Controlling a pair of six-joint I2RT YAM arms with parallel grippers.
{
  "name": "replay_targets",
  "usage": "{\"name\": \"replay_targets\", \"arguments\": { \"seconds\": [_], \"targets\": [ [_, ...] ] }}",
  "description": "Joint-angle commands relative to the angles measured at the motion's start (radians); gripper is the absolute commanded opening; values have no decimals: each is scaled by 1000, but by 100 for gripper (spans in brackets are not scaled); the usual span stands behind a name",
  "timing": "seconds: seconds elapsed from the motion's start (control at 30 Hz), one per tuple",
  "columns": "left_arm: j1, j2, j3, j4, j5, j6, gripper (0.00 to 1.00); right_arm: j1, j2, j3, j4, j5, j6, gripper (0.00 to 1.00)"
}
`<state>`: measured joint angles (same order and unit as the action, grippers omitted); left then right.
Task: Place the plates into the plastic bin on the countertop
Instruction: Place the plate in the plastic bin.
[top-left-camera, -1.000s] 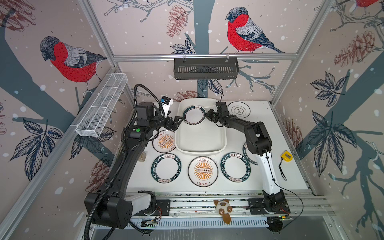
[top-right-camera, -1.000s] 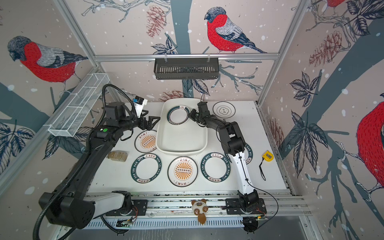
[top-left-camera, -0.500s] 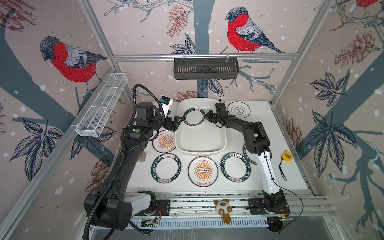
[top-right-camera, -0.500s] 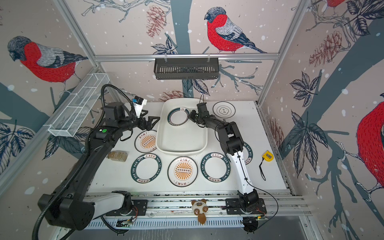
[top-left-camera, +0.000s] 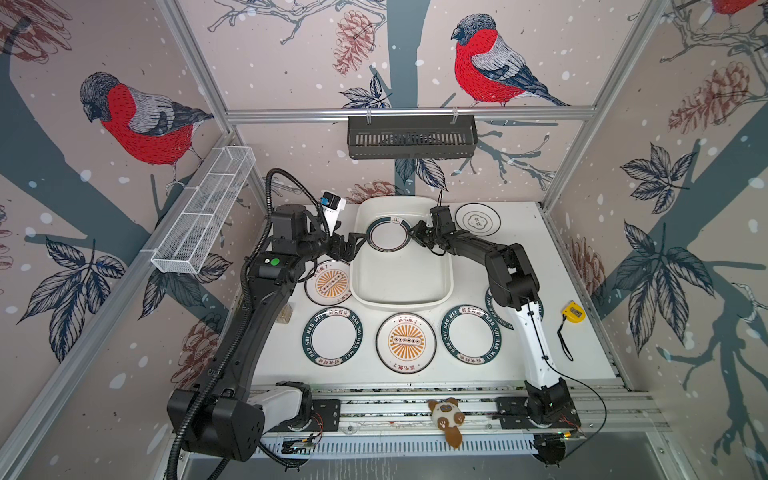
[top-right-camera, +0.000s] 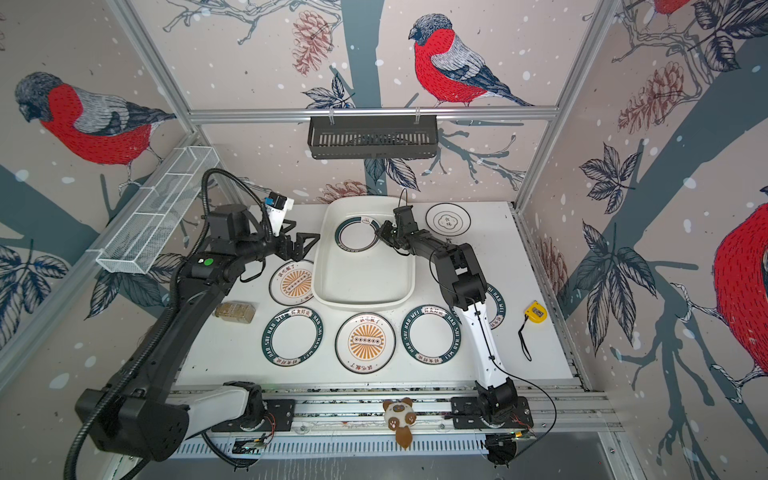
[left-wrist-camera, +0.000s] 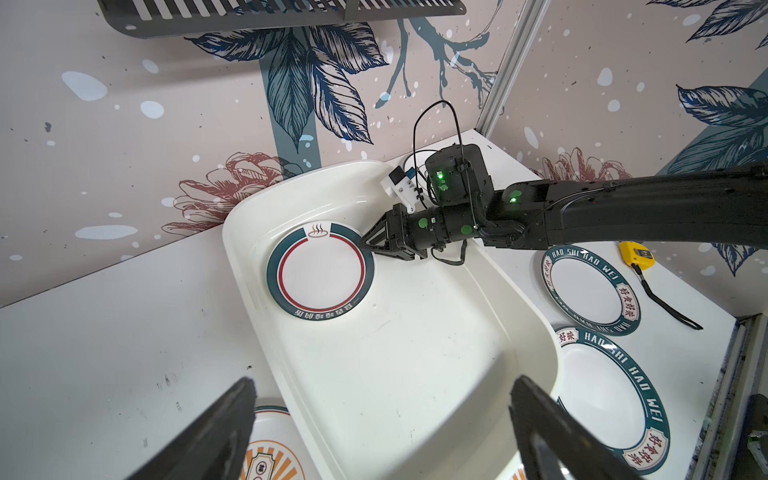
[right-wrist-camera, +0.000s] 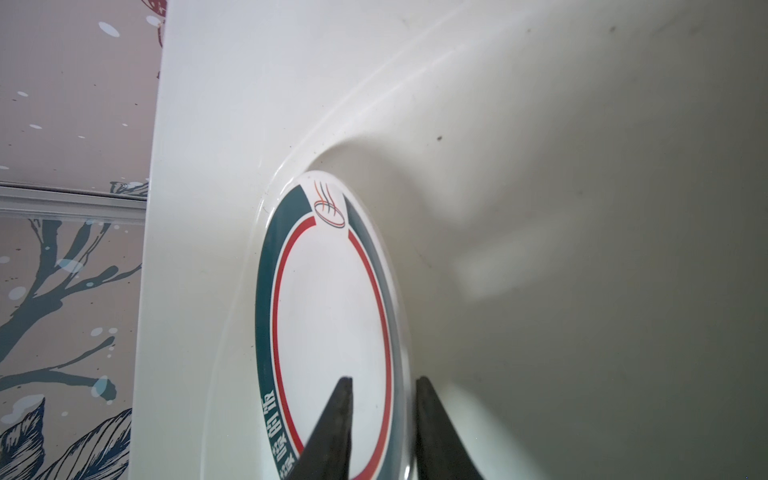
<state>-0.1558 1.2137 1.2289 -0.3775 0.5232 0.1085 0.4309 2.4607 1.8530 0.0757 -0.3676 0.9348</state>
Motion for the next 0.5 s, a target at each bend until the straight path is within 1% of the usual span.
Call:
{"name": "replay_targets", "arguments": {
  "seconds": [0.0,0.1,0.33,0.47],
  "targets": [
    [-1,-5,-3,16,26,2,95,-2,-5,6,-18,23,-22,32],
    [0,-6,-4,17,24,2,95,-5,-9,7,-22,27,-27,34],
    [1,-8,-5,15,23,7,96,1,-45,33,-66,45,-63,47],
    [0,-6,-2,14,23,9,96,12,-86,46,-99,66,-93,50]
  ]
}}
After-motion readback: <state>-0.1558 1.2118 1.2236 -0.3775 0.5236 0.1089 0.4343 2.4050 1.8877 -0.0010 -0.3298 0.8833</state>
